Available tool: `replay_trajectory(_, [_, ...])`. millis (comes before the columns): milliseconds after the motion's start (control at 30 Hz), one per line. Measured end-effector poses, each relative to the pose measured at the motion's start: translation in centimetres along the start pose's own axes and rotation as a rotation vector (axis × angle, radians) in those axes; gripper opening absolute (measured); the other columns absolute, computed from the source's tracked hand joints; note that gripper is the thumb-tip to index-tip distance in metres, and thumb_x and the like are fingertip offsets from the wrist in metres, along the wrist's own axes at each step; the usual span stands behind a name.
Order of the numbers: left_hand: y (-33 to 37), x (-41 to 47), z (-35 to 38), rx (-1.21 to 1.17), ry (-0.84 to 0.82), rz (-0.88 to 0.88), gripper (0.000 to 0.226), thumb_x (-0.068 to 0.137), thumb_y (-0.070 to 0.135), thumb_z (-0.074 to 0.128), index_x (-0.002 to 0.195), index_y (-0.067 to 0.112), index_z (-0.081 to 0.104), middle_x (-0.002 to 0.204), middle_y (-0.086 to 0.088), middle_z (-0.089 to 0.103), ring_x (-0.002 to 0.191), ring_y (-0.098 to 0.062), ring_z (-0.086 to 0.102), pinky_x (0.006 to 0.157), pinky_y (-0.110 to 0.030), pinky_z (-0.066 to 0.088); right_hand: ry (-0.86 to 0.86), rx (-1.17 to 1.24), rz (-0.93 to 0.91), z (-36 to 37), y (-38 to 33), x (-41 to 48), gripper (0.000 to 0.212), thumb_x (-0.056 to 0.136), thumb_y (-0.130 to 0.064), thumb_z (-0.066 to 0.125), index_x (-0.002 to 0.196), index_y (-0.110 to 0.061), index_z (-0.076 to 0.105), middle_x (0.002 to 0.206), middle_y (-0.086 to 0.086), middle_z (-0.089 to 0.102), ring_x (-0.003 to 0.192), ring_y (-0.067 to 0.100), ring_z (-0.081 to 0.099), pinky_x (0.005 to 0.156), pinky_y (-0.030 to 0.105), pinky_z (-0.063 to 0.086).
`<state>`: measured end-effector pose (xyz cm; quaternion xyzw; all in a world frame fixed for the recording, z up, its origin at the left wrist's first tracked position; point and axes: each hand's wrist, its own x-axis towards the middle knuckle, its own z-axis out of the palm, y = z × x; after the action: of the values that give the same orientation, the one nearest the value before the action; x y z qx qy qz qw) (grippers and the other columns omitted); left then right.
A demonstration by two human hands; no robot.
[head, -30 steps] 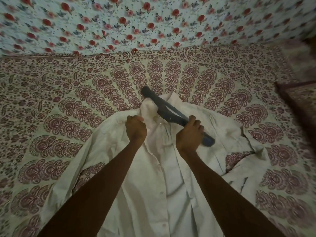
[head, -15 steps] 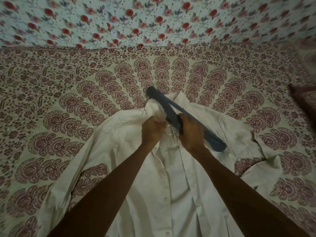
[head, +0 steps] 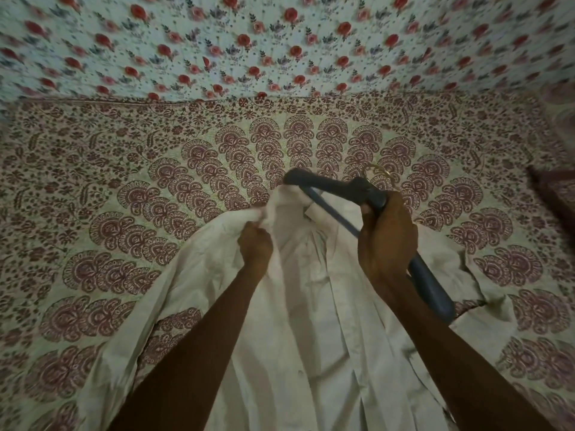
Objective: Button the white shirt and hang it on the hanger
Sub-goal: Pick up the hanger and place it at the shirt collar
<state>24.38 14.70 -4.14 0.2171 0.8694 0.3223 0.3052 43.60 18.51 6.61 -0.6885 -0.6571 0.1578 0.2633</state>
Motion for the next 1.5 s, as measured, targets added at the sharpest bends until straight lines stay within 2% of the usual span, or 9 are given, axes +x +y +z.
replay_trajectory(133, [1.1,2.6,-3.6,-0.241,-0.12,-0.168,0.035,0.1,0.021,0.046,0.123,-0.001,0.06,0.126,-0.017,0.061,0.115,-0.032,0.057,0.089,-0.029,0.044,-0.076,-0.12,-0.058,-3.7,-1.7,-0.3,0.028,0.099,-0.036,0.051,0.111,-0.011,0.051,0.101,0.007,0.063,0.09,0.028,0.061,0.072,0.036,0.042])
replay_trajectory(300, [2.6,2.7,-6.9,-0.412,-0.224,-0.134,0.014,0.09,0.024,0.066,0.084,0.012,0.064,0.085,-0.008,0.061,0.067,-0.018,0.051,0.058,-0.028,0.038,-0.241,-0.235,-0.119,-6.1,-2.4,-0.2,0.03,0.097,-0.038,0.053,0.112,-0.011,0.053,0.095,0.011,0.066,0.087,0.034,0.065,0.075,0.041,0.05])
replay_trajectory(533, [5.0,0.6,-8.0,-0.453,-0.371,0.011,0.011,0.09,0.026,0.066,0.08,0.021,0.064,0.087,0.0,0.057,0.082,-0.013,0.051,0.074,-0.031,0.04,-0.659,0.113,0.21,5.5,-1.6,1.8,0.048,0.079,-0.052,0.061,0.103,-0.011,0.07,0.09,0.014,0.072,0.084,0.031,0.067,0.081,0.049,0.057])
replay_trajectory(733, [3.9,1.3,-6.9,-0.445,-0.312,0.012,0.015,0.092,0.022,0.063,0.079,0.017,0.06,0.071,-0.002,0.054,0.07,-0.016,0.053,0.066,-0.032,0.046,-0.793,0.212,0.071,13.2,-5.1,2.9,0.023,0.089,-0.037,0.067,0.083,-0.015,0.064,0.072,0.005,0.067,0.067,0.021,0.063,0.07,0.038,0.051])
replay_trajectory(867, [2.4,2.7,-5.9,-0.431,-0.284,-0.075,0.012,0.094,0.02,0.058,0.084,0.014,0.056,0.091,-0.014,0.061,0.083,-0.028,0.062,0.07,-0.042,0.057,-0.77,0.041,-0.027,16.0,-4.9,4.1,0.037,0.09,-0.036,0.065,0.109,-0.004,0.061,0.105,0.017,0.067,0.1,0.031,0.062,0.07,0.031,0.039])
replay_trajectory(1100, [1.9,3.7,-4.7,-0.087,-0.013,0.027,0.023,0.093,0.017,0.051,0.104,0.0,0.062,0.103,-0.018,0.065,0.098,-0.034,0.06,0.081,-0.036,0.047,-0.601,-0.021,0.049,16.4,-2.6,6.1,0.032,0.095,-0.039,0.058,0.112,-0.012,0.054,0.109,0.014,0.065,0.104,0.035,0.061,0.081,0.04,0.045])
replay_trajectory(1233, [1.8,3.2,-3.8,-0.103,-0.138,0.105,0.017,0.092,0.016,0.053,0.105,0.008,0.06,0.087,-0.008,0.063,0.081,-0.031,0.064,0.069,-0.048,0.058,-0.629,0.014,0.052,16.8,-2.1,8.1,0.035,0.094,-0.037,0.059,0.11,-0.006,0.054,0.109,0.016,0.063,0.103,0.034,0.06,0.075,0.034,0.039])
replay_trajectory(1400, [1.4,1.8,-2.2,0.269,0.107,0.484,0.046,0.075,0.001,0.065,0.116,0.011,0.048,0.113,-0.014,0.055,0.103,-0.033,0.054,0.083,-0.041,0.047,-0.675,0.005,-0.066,17.8,-2.6,9.3,0.034,0.095,-0.031,0.06,0.105,0.002,0.061,0.101,0.019,0.065,0.097,0.032,0.061,0.073,0.035,0.042])
replay_trajectory(1500, [1.8,0.2,-0.8,0.422,0.153,0.759,0.051,0.069,-0.008,0.062,0.115,0.012,0.053,0.112,-0.011,0.05,0.102,-0.028,0.05,0.083,-0.037,0.048,-0.451,0.027,-0.107,16.1,-1.9,9.6,0.019,0.094,-0.014,0.053,0.099,-0.001,0.067,0.102,0.018,0.067,0.097,0.032,0.063,0.079,0.035,0.047])
